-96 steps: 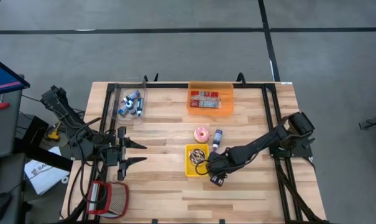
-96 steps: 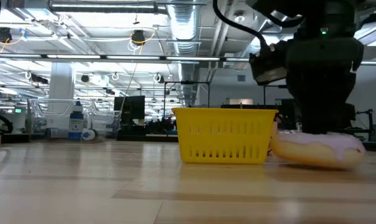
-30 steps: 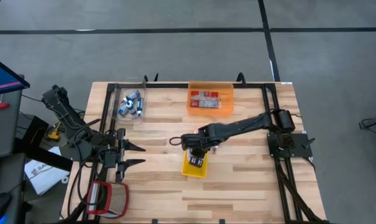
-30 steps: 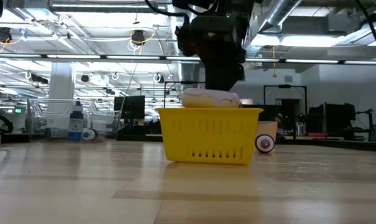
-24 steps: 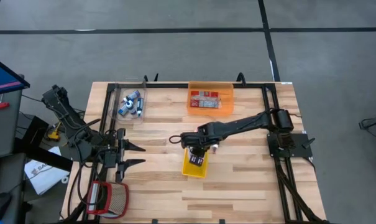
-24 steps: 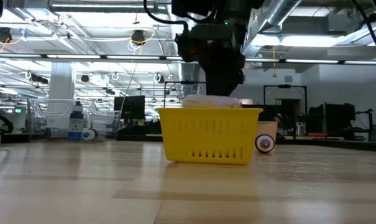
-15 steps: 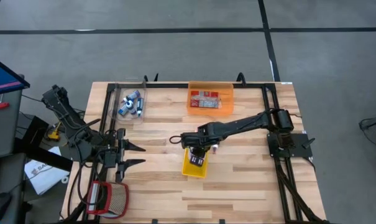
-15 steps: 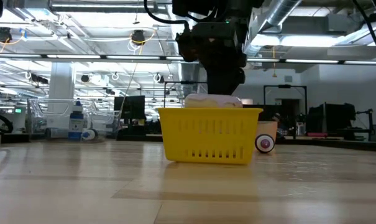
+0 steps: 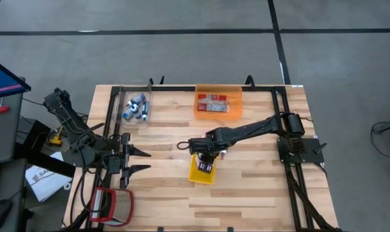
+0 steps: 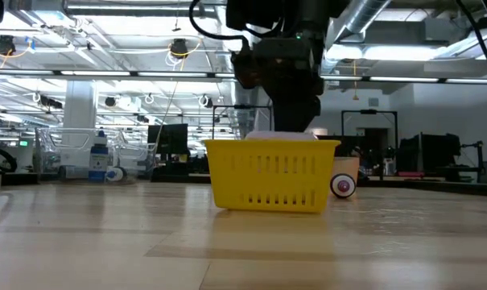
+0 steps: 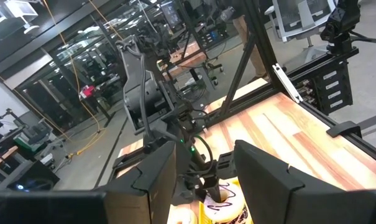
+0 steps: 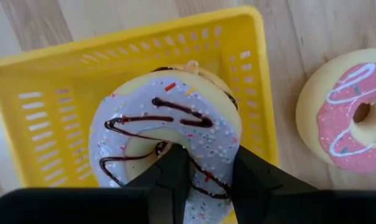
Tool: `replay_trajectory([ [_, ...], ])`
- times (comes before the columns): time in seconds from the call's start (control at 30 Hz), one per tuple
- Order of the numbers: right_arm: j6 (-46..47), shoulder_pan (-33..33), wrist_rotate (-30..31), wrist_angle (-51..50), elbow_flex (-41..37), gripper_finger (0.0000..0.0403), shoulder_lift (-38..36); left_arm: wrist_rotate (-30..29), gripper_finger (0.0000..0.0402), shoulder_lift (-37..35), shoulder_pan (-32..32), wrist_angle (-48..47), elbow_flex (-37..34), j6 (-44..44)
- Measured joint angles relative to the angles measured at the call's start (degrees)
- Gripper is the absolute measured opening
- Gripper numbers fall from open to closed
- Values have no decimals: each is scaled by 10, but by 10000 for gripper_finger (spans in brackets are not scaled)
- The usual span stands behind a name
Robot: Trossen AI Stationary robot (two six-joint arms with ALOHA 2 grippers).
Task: Pick & Place Food Item
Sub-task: Put the purple donut into the yellow bin
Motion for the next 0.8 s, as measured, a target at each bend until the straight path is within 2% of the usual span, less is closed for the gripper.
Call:
replay_trajectory([
  [0.8, -7, -4, 6, 18, -9, 181, 0, 0, 158, 0, 0, 0, 0, 1],
])
